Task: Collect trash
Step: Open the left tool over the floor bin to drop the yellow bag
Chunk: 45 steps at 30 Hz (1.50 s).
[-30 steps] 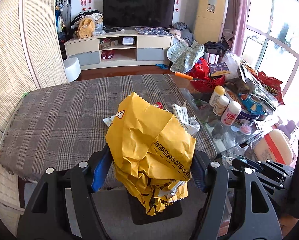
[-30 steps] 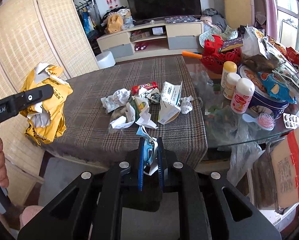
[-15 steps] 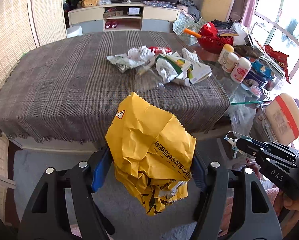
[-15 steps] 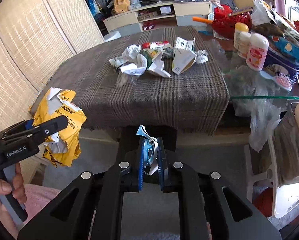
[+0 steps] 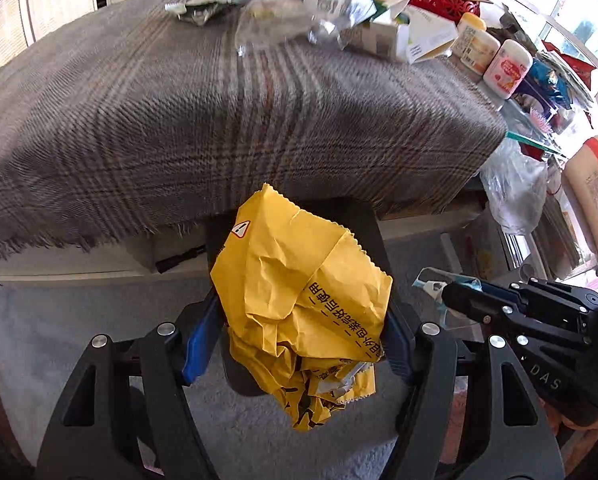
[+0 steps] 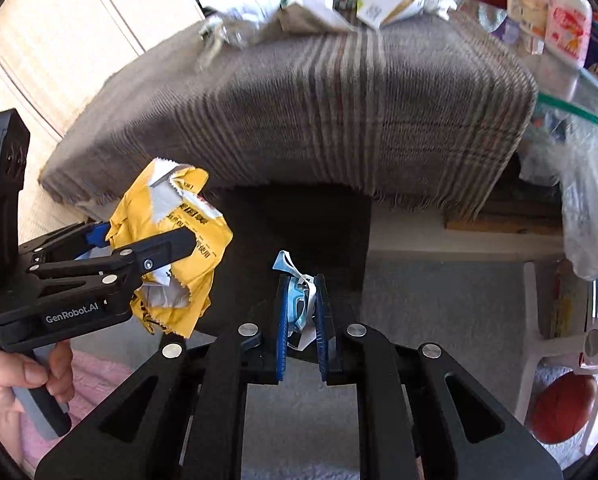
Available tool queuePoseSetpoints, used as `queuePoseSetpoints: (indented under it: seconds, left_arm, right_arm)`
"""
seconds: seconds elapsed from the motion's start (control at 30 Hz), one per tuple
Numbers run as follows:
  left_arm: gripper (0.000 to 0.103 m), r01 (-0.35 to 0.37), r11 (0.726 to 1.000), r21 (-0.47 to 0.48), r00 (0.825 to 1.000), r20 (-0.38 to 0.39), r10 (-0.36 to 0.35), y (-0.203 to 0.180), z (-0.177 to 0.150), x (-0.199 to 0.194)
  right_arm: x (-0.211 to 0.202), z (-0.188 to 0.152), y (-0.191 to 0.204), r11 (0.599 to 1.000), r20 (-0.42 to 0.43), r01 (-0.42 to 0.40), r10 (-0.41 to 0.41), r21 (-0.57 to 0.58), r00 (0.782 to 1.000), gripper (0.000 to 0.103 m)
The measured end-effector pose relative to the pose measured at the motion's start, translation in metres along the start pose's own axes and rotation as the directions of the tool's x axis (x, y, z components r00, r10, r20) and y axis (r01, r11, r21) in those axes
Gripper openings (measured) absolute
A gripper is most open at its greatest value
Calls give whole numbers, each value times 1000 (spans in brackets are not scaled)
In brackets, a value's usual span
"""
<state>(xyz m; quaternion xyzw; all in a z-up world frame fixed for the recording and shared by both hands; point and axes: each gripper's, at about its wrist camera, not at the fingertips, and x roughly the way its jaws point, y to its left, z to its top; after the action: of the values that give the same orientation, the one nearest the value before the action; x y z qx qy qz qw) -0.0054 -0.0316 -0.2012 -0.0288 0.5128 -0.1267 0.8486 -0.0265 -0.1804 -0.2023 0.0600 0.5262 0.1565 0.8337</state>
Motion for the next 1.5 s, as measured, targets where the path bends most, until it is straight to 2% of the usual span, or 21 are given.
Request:
queuePoseSetpoints:
  seconds: [0.2,0.4,0.53,0.63,0.7,0.93,1.17,1.37,1.5]
  left_arm:
    - [66,-5,1000,-9,999,-49,4,6,0,32]
    - [68,-14,999,-37,993,-114,9,8,5,54]
    - [72,-13,998,-62,992,-129,4,15,7,63]
    - [79,-22,998,-66,992,-126,13,17,10,62]
    - [84,-14,998,-67,993,-117,6,18,12,59]
    - [91,-23,998,-53,997,-79,19,17,14,39]
    - [95,-49,996,-76,998,-39,47,32,12,4]
    - [95,-69,995,-71,998,-4,69,37,15,-27]
    - [95,-70,994,-80,997,18,72,43,28,-50]
  right_arm:
    - [30,2,-9,999,-52,-6,9,39,999,16]
    - [45,5,0,1000,-73,-16,17,18,997,16]
    - [60,5,-2,1000,-100,-6,8,22,995,17]
    - [68,3,-1,1000,-117,-2,5,22,993,26]
    - [67,1,0,1000,-111,1,0,17,994,48]
    - [56,-2,0,1000,-81,24,-23,11,996,68]
    - [32,-4,-8,999,-57,45,-43,24,997,92]
    - [-4,10,-20,995,-7,64,-63,73,998,96]
    - [-38,37,-30,993,40,71,-75,92,996,96]
